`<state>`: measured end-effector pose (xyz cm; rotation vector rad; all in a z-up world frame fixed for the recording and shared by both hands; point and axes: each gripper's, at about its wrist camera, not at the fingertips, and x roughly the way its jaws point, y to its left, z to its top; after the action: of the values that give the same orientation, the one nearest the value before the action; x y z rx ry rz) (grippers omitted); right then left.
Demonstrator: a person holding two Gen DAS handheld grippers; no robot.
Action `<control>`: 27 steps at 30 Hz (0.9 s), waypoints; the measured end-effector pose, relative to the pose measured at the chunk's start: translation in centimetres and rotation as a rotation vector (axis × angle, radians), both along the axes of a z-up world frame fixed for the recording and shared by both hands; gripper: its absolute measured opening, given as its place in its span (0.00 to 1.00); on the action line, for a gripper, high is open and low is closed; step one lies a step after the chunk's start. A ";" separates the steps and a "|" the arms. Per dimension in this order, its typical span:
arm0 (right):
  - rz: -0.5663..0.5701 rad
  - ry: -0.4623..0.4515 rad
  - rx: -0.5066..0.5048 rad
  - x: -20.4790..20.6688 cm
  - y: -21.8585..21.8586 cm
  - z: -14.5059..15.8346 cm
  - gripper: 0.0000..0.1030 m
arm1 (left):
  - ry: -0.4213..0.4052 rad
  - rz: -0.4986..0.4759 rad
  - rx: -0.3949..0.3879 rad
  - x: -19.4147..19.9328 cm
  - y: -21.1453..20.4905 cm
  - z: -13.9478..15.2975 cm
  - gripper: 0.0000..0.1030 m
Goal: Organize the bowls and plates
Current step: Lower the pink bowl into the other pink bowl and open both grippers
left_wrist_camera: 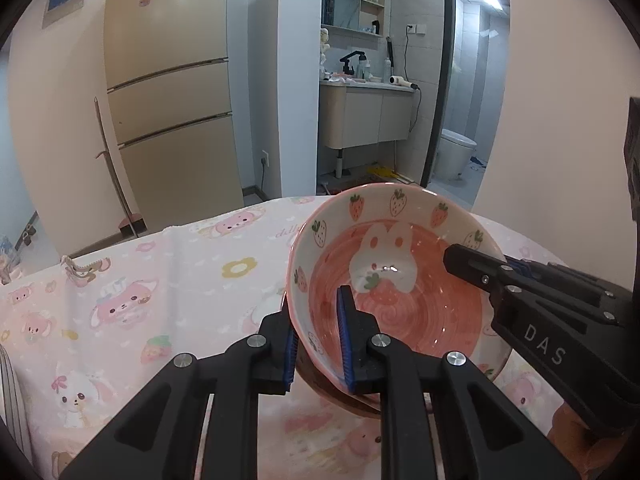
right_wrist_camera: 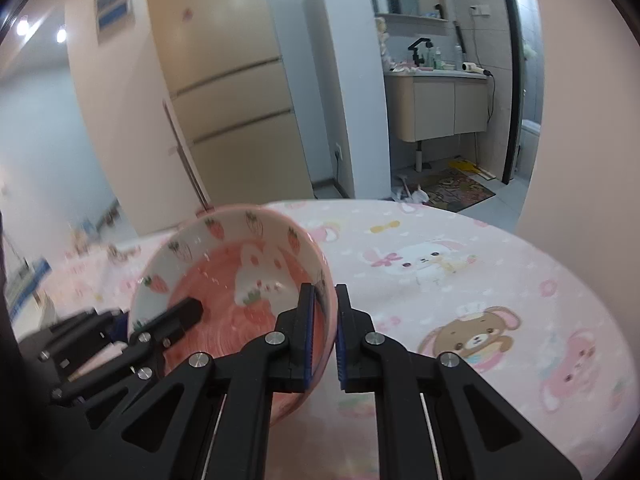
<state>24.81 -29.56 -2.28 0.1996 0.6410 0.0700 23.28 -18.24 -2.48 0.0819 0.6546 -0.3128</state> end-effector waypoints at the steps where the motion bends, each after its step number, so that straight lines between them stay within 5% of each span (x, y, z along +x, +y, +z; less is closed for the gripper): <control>1: 0.000 -0.010 -0.003 0.0 0.1 -0.1 0.09 | -0.004 -0.002 0.001 0.0 0.0 -0.1 0.18; 6: 0.000 -0.010 -0.016 0.3 0.5 -0.6 0.09 | -0.004 -0.015 -0.041 0.1 0.2 -0.2 0.25; 10: 0.007 -0.013 -0.023 0.4 0.6 -0.6 0.10 | -0.023 -0.037 -0.030 -0.2 -0.3 -0.2 0.42; 18: 0.004 -0.012 0.035 0.3 -0.4 -0.7 0.09 | -0.082 -0.014 -0.016 -1.2 -0.6 0.2 0.44; 19: -0.003 -0.013 0.046 0.2 -0.6 -0.6 0.09 | -0.131 0.019 0.018 -1.6 -0.7 0.4 0.42; 20: -0.005 -0.023 0.052 0.1 -0.7 -0.5 0.07 | -0.177 0.036 0.057 -2.0 -0.9 0.7 0.15; 21: -0.008 -0.029 0.048 0.0 -0.7 -0.4 0.05 | -0.164 0.015 0.074 -1.8 -1.2 0.7 0.02; 27: -0.001 -0.036 0.008 -0.4 -0.5 0.0 0.05 | -0.124 0.014 0.076 -1.3 -1.0 0.5 0.02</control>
<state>24.42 -30.02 -2.24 0.2055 0.6052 0.0753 22.02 -19.19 -1.98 0.1679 0.5434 -0.2670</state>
